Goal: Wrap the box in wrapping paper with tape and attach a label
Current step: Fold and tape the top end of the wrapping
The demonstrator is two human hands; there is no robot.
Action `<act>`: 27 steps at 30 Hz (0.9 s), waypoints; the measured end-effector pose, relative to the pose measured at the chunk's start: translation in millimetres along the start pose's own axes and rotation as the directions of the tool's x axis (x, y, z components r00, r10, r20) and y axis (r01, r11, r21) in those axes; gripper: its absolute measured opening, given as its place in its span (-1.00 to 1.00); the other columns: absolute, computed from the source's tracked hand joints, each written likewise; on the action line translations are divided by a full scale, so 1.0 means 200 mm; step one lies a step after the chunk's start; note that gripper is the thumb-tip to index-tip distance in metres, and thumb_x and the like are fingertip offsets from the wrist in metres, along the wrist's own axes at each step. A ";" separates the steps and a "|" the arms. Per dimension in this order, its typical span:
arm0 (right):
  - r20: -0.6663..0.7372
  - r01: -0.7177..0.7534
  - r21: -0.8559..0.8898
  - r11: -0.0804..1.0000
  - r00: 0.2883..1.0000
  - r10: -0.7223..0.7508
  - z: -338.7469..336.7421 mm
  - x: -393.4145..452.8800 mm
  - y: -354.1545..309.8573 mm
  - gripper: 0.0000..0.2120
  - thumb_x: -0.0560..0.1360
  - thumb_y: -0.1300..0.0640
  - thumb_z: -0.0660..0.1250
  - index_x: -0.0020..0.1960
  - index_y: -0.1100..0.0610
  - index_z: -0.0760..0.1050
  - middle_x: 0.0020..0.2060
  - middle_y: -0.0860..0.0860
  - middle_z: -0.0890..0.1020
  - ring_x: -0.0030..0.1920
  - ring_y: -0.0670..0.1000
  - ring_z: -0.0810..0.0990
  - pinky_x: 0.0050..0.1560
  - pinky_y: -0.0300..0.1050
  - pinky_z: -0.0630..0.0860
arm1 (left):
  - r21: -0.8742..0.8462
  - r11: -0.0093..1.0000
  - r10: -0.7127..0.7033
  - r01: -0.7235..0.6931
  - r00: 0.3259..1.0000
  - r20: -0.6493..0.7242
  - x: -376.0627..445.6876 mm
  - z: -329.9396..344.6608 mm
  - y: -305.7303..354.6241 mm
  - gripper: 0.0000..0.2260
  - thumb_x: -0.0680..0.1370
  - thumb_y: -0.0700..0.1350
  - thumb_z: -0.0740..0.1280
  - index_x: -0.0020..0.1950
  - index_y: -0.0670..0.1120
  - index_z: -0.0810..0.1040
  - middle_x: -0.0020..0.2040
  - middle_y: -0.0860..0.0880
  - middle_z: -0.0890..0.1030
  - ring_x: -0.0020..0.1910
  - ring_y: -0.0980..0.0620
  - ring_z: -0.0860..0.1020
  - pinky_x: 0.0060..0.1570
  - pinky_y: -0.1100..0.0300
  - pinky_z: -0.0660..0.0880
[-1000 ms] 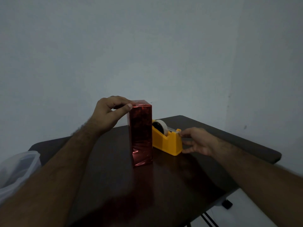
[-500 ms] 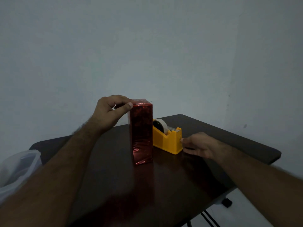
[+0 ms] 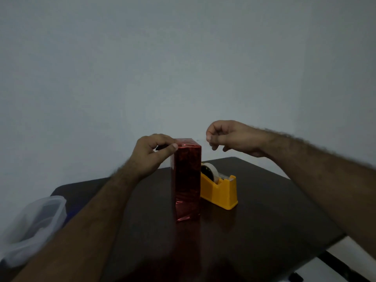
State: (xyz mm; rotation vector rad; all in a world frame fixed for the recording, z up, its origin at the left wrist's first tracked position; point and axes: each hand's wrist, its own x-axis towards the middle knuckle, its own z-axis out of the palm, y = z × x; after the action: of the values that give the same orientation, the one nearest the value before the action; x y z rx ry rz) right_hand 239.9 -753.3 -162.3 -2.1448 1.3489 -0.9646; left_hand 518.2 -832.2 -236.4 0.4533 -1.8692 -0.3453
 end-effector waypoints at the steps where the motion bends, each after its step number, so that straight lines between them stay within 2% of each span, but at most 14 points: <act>1: 0.021 0.020 -0.010 1.000 1.000 -0.020 -0.01 0.04 -0.04 -0.94 0.67 0.09 0.37 0.06 0.06 0.59 -0.10 -0.04 0.69 -0.03 -0.08 0.65 0.07 -0.02 0.55 | 0.003 1.000 -0.003 0.003 1.000 -0.001 0.00 0.00 0.00 -0.87 0.57 -0.11 0.46 0.01 -0.14 0.76 -0.04 -0.03 0.76 -0.05 -0.04 0.68 -0.01 0.03 0.57; 4: 0.073 0.061 0.012 0.998 0.995 -0.062 -0.02 0.13 -0.15 -0.98 0.65 0.12 0.40 0.05 0.06 0.60 -0.09 -0.05 0.68 -0.03 -0.08 0.63 0.08 -0.04 0.55 | 0.001 1.000 -0.004 0.004 1.000 0.008 0.00 -0.01 0.02 -0.90 0.58 -0.17 0.46 0.03 -0.14 0.76 -0.02 -0.02 0.76 -0.03 0.02 0.68 -0.01 0.07 0.58; 8: 0.147 0.063 -0.061 0.996 0.988 -0.053 -0.01 0.25 -0.25 -0.97 0.62 0.17 0.44 0.04 0.06 0.63 -0.12 -0.08 0.68 -0.08 -0.10 0.59 0.03 -0.09 0.53 | 0.011 1.000 0.003 -0.004 1.000 0.012 0.00 -0.01 0.02 -0.86 0.58 -0.13 0.45 0.05 -0.15 0.76 0.01 -0.02 0.76 0.02 -0.09 0.69 0.01 -0.05 0.61; 12: 0.233 0.025 -0.199 0.980 0.972 0.022 0.01 0.34 -0.31 -0.95 0.60 0.16 0.46 0.04 0.04 0.66 -0.17 -0.12 0.68 -0.10 -0.09 0.55 0.02 -0.08 0.49 | 0.019 1.000 -0.005 0.004 1.000 0.011 0.00 -0.02 0.03 -0.85 0.58 -0.12 0.45 0.08 -0.13 0.77 0.02 0.00 0.76 0.00 -0.05 0.69 -0.01 0.06 0.59; 18: 0.343 -0.060 -0.304 0.951 0.924 0.167 0.01 0.39 -0.32 -0.88 0.58 0.18 0.47 -0.08 -0.02 0.70 -0.22 -0.16 0.66 -0.12 -0.08 0.48 0.04 -0.06 0.41 | 0.026 1.000 -0.005 0.005 1.000 0.022 0.01 -0.02 0.03 -0.84 0.59 -0.13 0.45 0.12 -0.11 0.77 0.06 0.04 0.76 0.07 -0.04 0.69 0.03 0.09 0.60; 22: 0.366 -0.085 -0.361 0.929 0.903 0.225 0.03 0.40 -0.31 -0.87 0.57 0.18 0.47 -0.07 -0.03 0.72 -0.21 -0.16 0.65 -0.11 -0.07 0.45 0.03 -0.08 0.38 | 0.030 1.000 -0.012 0.011 0.999 0.039 0.01 -0.03 0.03 -0.84 0.61 -0.17 0.44 0.15 -0.10 0.77 0.08 0.03 0.76 0.09 -0.06 0.69 0.06 -0.03 0.62; 27: 0.329 -0.094 -0.366 0.926 0.917 0.223 0.05 0.41 -0.28 -0.93 0.56 0.15 0.50 -0.05 0.00 0.72 -0.24 -0.14 0.63 -0.12 -0.06 0.45 -0.01 -0.10 0.39 | 0.026 1.000 -0.017 0.016 0.999 0.041 0.00 -0.03 0.03 -0.84 0.61 -0.17 0.44 0.15 -0.08 0.77 0.09 0.04 0.76 0.11 -0.09 0.69 0.09 -0.16 0.60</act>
State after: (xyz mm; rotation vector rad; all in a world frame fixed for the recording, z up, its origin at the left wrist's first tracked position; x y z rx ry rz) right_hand 305.4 -801.9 -104.8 -2.2664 1.5540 -0.2503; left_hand 523.6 -827.7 -230.9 0.4822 -1.9126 -0.3445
